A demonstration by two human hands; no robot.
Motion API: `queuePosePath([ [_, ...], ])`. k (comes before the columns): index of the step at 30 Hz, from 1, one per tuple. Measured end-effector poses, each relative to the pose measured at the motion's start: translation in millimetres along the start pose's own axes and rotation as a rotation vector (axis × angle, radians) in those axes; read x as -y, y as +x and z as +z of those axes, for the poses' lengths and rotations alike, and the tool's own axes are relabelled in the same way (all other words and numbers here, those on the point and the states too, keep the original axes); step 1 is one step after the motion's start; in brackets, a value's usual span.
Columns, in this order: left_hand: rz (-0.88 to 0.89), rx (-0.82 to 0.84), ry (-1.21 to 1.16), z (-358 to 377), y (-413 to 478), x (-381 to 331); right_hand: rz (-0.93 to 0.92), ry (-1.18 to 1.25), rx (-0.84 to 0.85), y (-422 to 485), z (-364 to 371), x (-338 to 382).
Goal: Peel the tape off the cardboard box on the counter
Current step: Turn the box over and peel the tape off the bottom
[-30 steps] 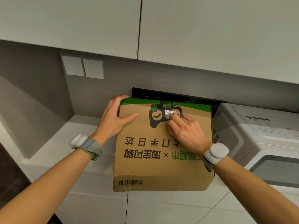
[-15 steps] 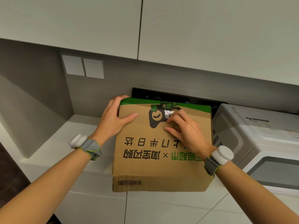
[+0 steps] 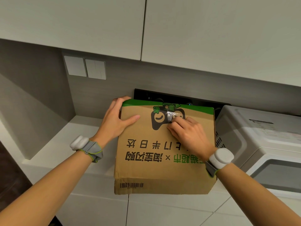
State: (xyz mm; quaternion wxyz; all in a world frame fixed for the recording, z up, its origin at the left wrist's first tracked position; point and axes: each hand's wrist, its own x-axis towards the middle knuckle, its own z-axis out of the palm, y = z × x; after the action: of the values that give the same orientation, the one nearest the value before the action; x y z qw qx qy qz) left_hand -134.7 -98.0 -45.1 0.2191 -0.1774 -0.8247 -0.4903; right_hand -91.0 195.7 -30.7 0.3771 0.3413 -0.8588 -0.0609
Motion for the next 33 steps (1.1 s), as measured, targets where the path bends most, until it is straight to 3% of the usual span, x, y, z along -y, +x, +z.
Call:
queuePosePath([
  [10, -0.003, 0.003, -0.009, -1, 0, -1, -0.021, -0.024, 0.007, 8, 2, -3],
  [17, 0.004, 0.000, -0.010, -1, -1, 0, 0.221, 0.264, 0.159, 20, -14, -7],
  [33, -0.007, 0.010, -0.026, -2, -2, 2, 0.513, 0.571, 0.009, 23, -22, -19],
])
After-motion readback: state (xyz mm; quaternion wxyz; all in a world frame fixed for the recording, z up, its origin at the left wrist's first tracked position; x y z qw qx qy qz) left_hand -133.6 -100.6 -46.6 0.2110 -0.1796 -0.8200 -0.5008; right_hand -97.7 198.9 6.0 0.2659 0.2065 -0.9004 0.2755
